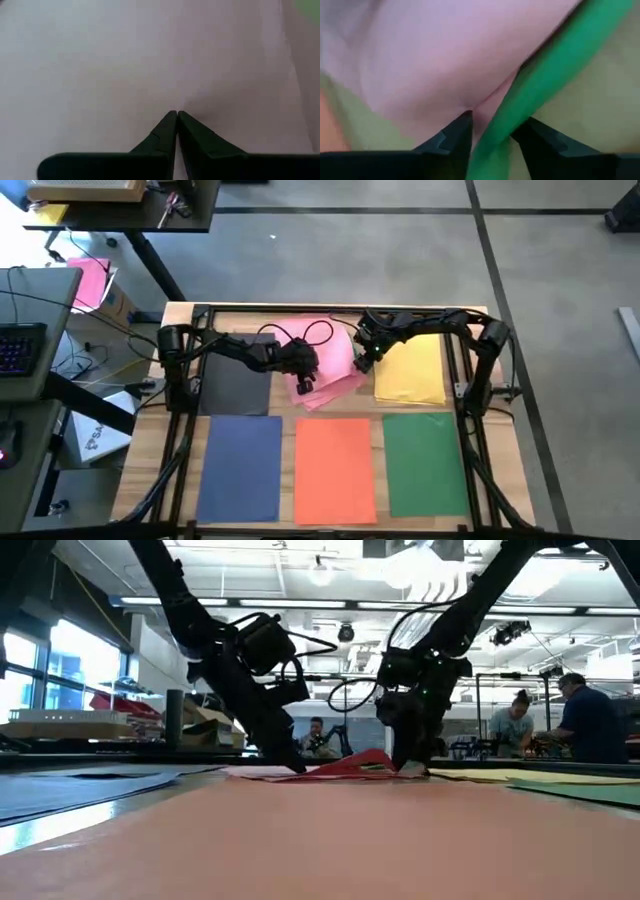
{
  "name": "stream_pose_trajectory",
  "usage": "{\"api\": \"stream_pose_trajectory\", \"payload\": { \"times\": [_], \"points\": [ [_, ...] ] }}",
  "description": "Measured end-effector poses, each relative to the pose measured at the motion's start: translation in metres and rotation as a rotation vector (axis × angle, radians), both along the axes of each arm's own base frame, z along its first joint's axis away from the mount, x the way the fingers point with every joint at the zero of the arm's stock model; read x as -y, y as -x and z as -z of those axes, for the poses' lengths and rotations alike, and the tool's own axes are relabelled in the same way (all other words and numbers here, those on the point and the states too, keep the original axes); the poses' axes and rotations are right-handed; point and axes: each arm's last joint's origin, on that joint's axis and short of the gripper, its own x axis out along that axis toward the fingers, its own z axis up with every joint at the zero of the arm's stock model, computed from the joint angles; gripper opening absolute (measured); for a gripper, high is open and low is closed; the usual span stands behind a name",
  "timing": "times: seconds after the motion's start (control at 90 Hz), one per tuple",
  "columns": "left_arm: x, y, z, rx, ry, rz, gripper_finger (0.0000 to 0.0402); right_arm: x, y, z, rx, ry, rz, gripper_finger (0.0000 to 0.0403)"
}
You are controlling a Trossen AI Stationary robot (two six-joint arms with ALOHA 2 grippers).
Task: Organize paper
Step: Stack the green paper on top of the green paper
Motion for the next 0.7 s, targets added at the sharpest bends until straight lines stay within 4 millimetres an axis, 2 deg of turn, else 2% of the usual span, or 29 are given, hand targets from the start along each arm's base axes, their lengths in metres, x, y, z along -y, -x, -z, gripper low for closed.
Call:
{"api": "stream_pose_trajectory", "payload": {
  "times": [0.167, 0.211, 0.433, 0.578, 0.7],
  "points": [
    [0.000, 0.000, -0.001, 0.002, -0.001, 0.001, 0.0007, -0.002, 0.006, -0.019, 0.028, 0.035, -0.029, 0.0023],
    [0.001, 0.000, -0.001, 0.003, 0.000, 0.003, 0.0007, -0.003, 0.007, -0.023, 0.031, 0.046, -0.037, 0.0010],
    [0.004, 0.002, -0.009, 0.002, -0.005, 0.009, 0.0007, -0.011, 0.013, -0.042, 0.017, 0.081, -0.057, 0.0001],
    [0.011, 0.006, -0.018, -0.031, -0.012, 0.014, 0.0007, -0.023, 0.018, -0.057, -0.022, 0.141, -0.085, 0.0000],
    [0.015, 0.006, -0.022, -0.028, -0.020, 0.006, 0.0007, -0.037, 0.015, -0.059, -0.030, 0.158, -0.170, 0.0000]
  ]
}}
